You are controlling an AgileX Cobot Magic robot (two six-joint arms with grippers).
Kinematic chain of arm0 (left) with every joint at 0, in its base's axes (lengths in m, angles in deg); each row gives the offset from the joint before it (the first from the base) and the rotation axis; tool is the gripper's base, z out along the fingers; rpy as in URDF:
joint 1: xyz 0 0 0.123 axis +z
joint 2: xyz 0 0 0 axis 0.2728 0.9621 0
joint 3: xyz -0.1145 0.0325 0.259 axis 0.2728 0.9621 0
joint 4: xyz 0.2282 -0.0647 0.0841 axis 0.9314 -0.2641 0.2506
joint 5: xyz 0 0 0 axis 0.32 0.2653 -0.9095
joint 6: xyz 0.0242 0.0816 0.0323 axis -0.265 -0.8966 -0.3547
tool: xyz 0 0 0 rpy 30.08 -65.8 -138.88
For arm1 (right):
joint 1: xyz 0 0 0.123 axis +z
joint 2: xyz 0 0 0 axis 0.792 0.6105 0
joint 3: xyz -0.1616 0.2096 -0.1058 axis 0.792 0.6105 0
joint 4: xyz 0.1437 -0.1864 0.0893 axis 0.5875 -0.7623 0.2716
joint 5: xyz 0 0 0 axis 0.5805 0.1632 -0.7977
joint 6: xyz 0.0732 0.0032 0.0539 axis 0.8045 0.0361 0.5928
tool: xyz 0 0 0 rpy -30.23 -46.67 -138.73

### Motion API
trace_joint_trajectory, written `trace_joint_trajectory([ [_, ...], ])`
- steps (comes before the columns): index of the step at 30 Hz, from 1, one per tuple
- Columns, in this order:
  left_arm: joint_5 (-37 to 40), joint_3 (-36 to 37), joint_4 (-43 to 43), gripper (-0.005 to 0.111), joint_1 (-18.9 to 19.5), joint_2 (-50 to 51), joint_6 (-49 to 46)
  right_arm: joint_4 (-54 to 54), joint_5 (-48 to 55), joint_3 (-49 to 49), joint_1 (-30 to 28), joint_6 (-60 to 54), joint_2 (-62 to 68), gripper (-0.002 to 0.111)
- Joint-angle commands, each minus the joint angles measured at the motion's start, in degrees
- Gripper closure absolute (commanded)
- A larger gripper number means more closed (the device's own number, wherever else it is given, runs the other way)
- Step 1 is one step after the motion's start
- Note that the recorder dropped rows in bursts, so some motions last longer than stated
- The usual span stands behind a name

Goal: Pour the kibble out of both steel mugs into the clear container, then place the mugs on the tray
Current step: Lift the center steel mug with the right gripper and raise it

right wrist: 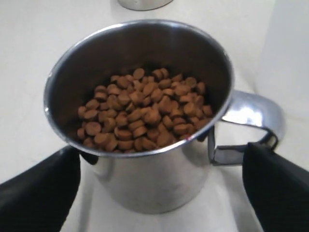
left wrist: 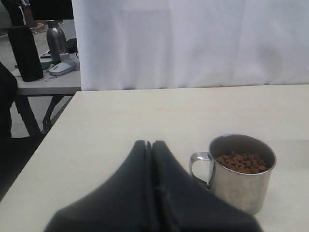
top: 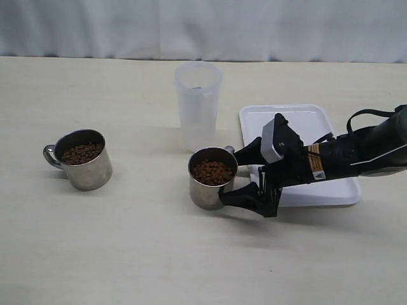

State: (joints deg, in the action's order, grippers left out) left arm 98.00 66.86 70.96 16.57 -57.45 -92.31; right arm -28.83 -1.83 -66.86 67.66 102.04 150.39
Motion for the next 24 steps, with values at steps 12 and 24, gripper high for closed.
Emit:
trace_joint_trajectory([
  [12, -0.5, 0.2, -0.2, 0.107, -0.1, -0.1, 0.1, 3.2, -10.3, -7.9, 0.3, -6.5, 8.9, 0.031],
  [24, -0.5, 0.2, -0.2, 0.107, -0.1, -0.1, 0.1, 6.9, -9.7, -11.2, 4.2, -6.2, 11.5, 0.036],
])
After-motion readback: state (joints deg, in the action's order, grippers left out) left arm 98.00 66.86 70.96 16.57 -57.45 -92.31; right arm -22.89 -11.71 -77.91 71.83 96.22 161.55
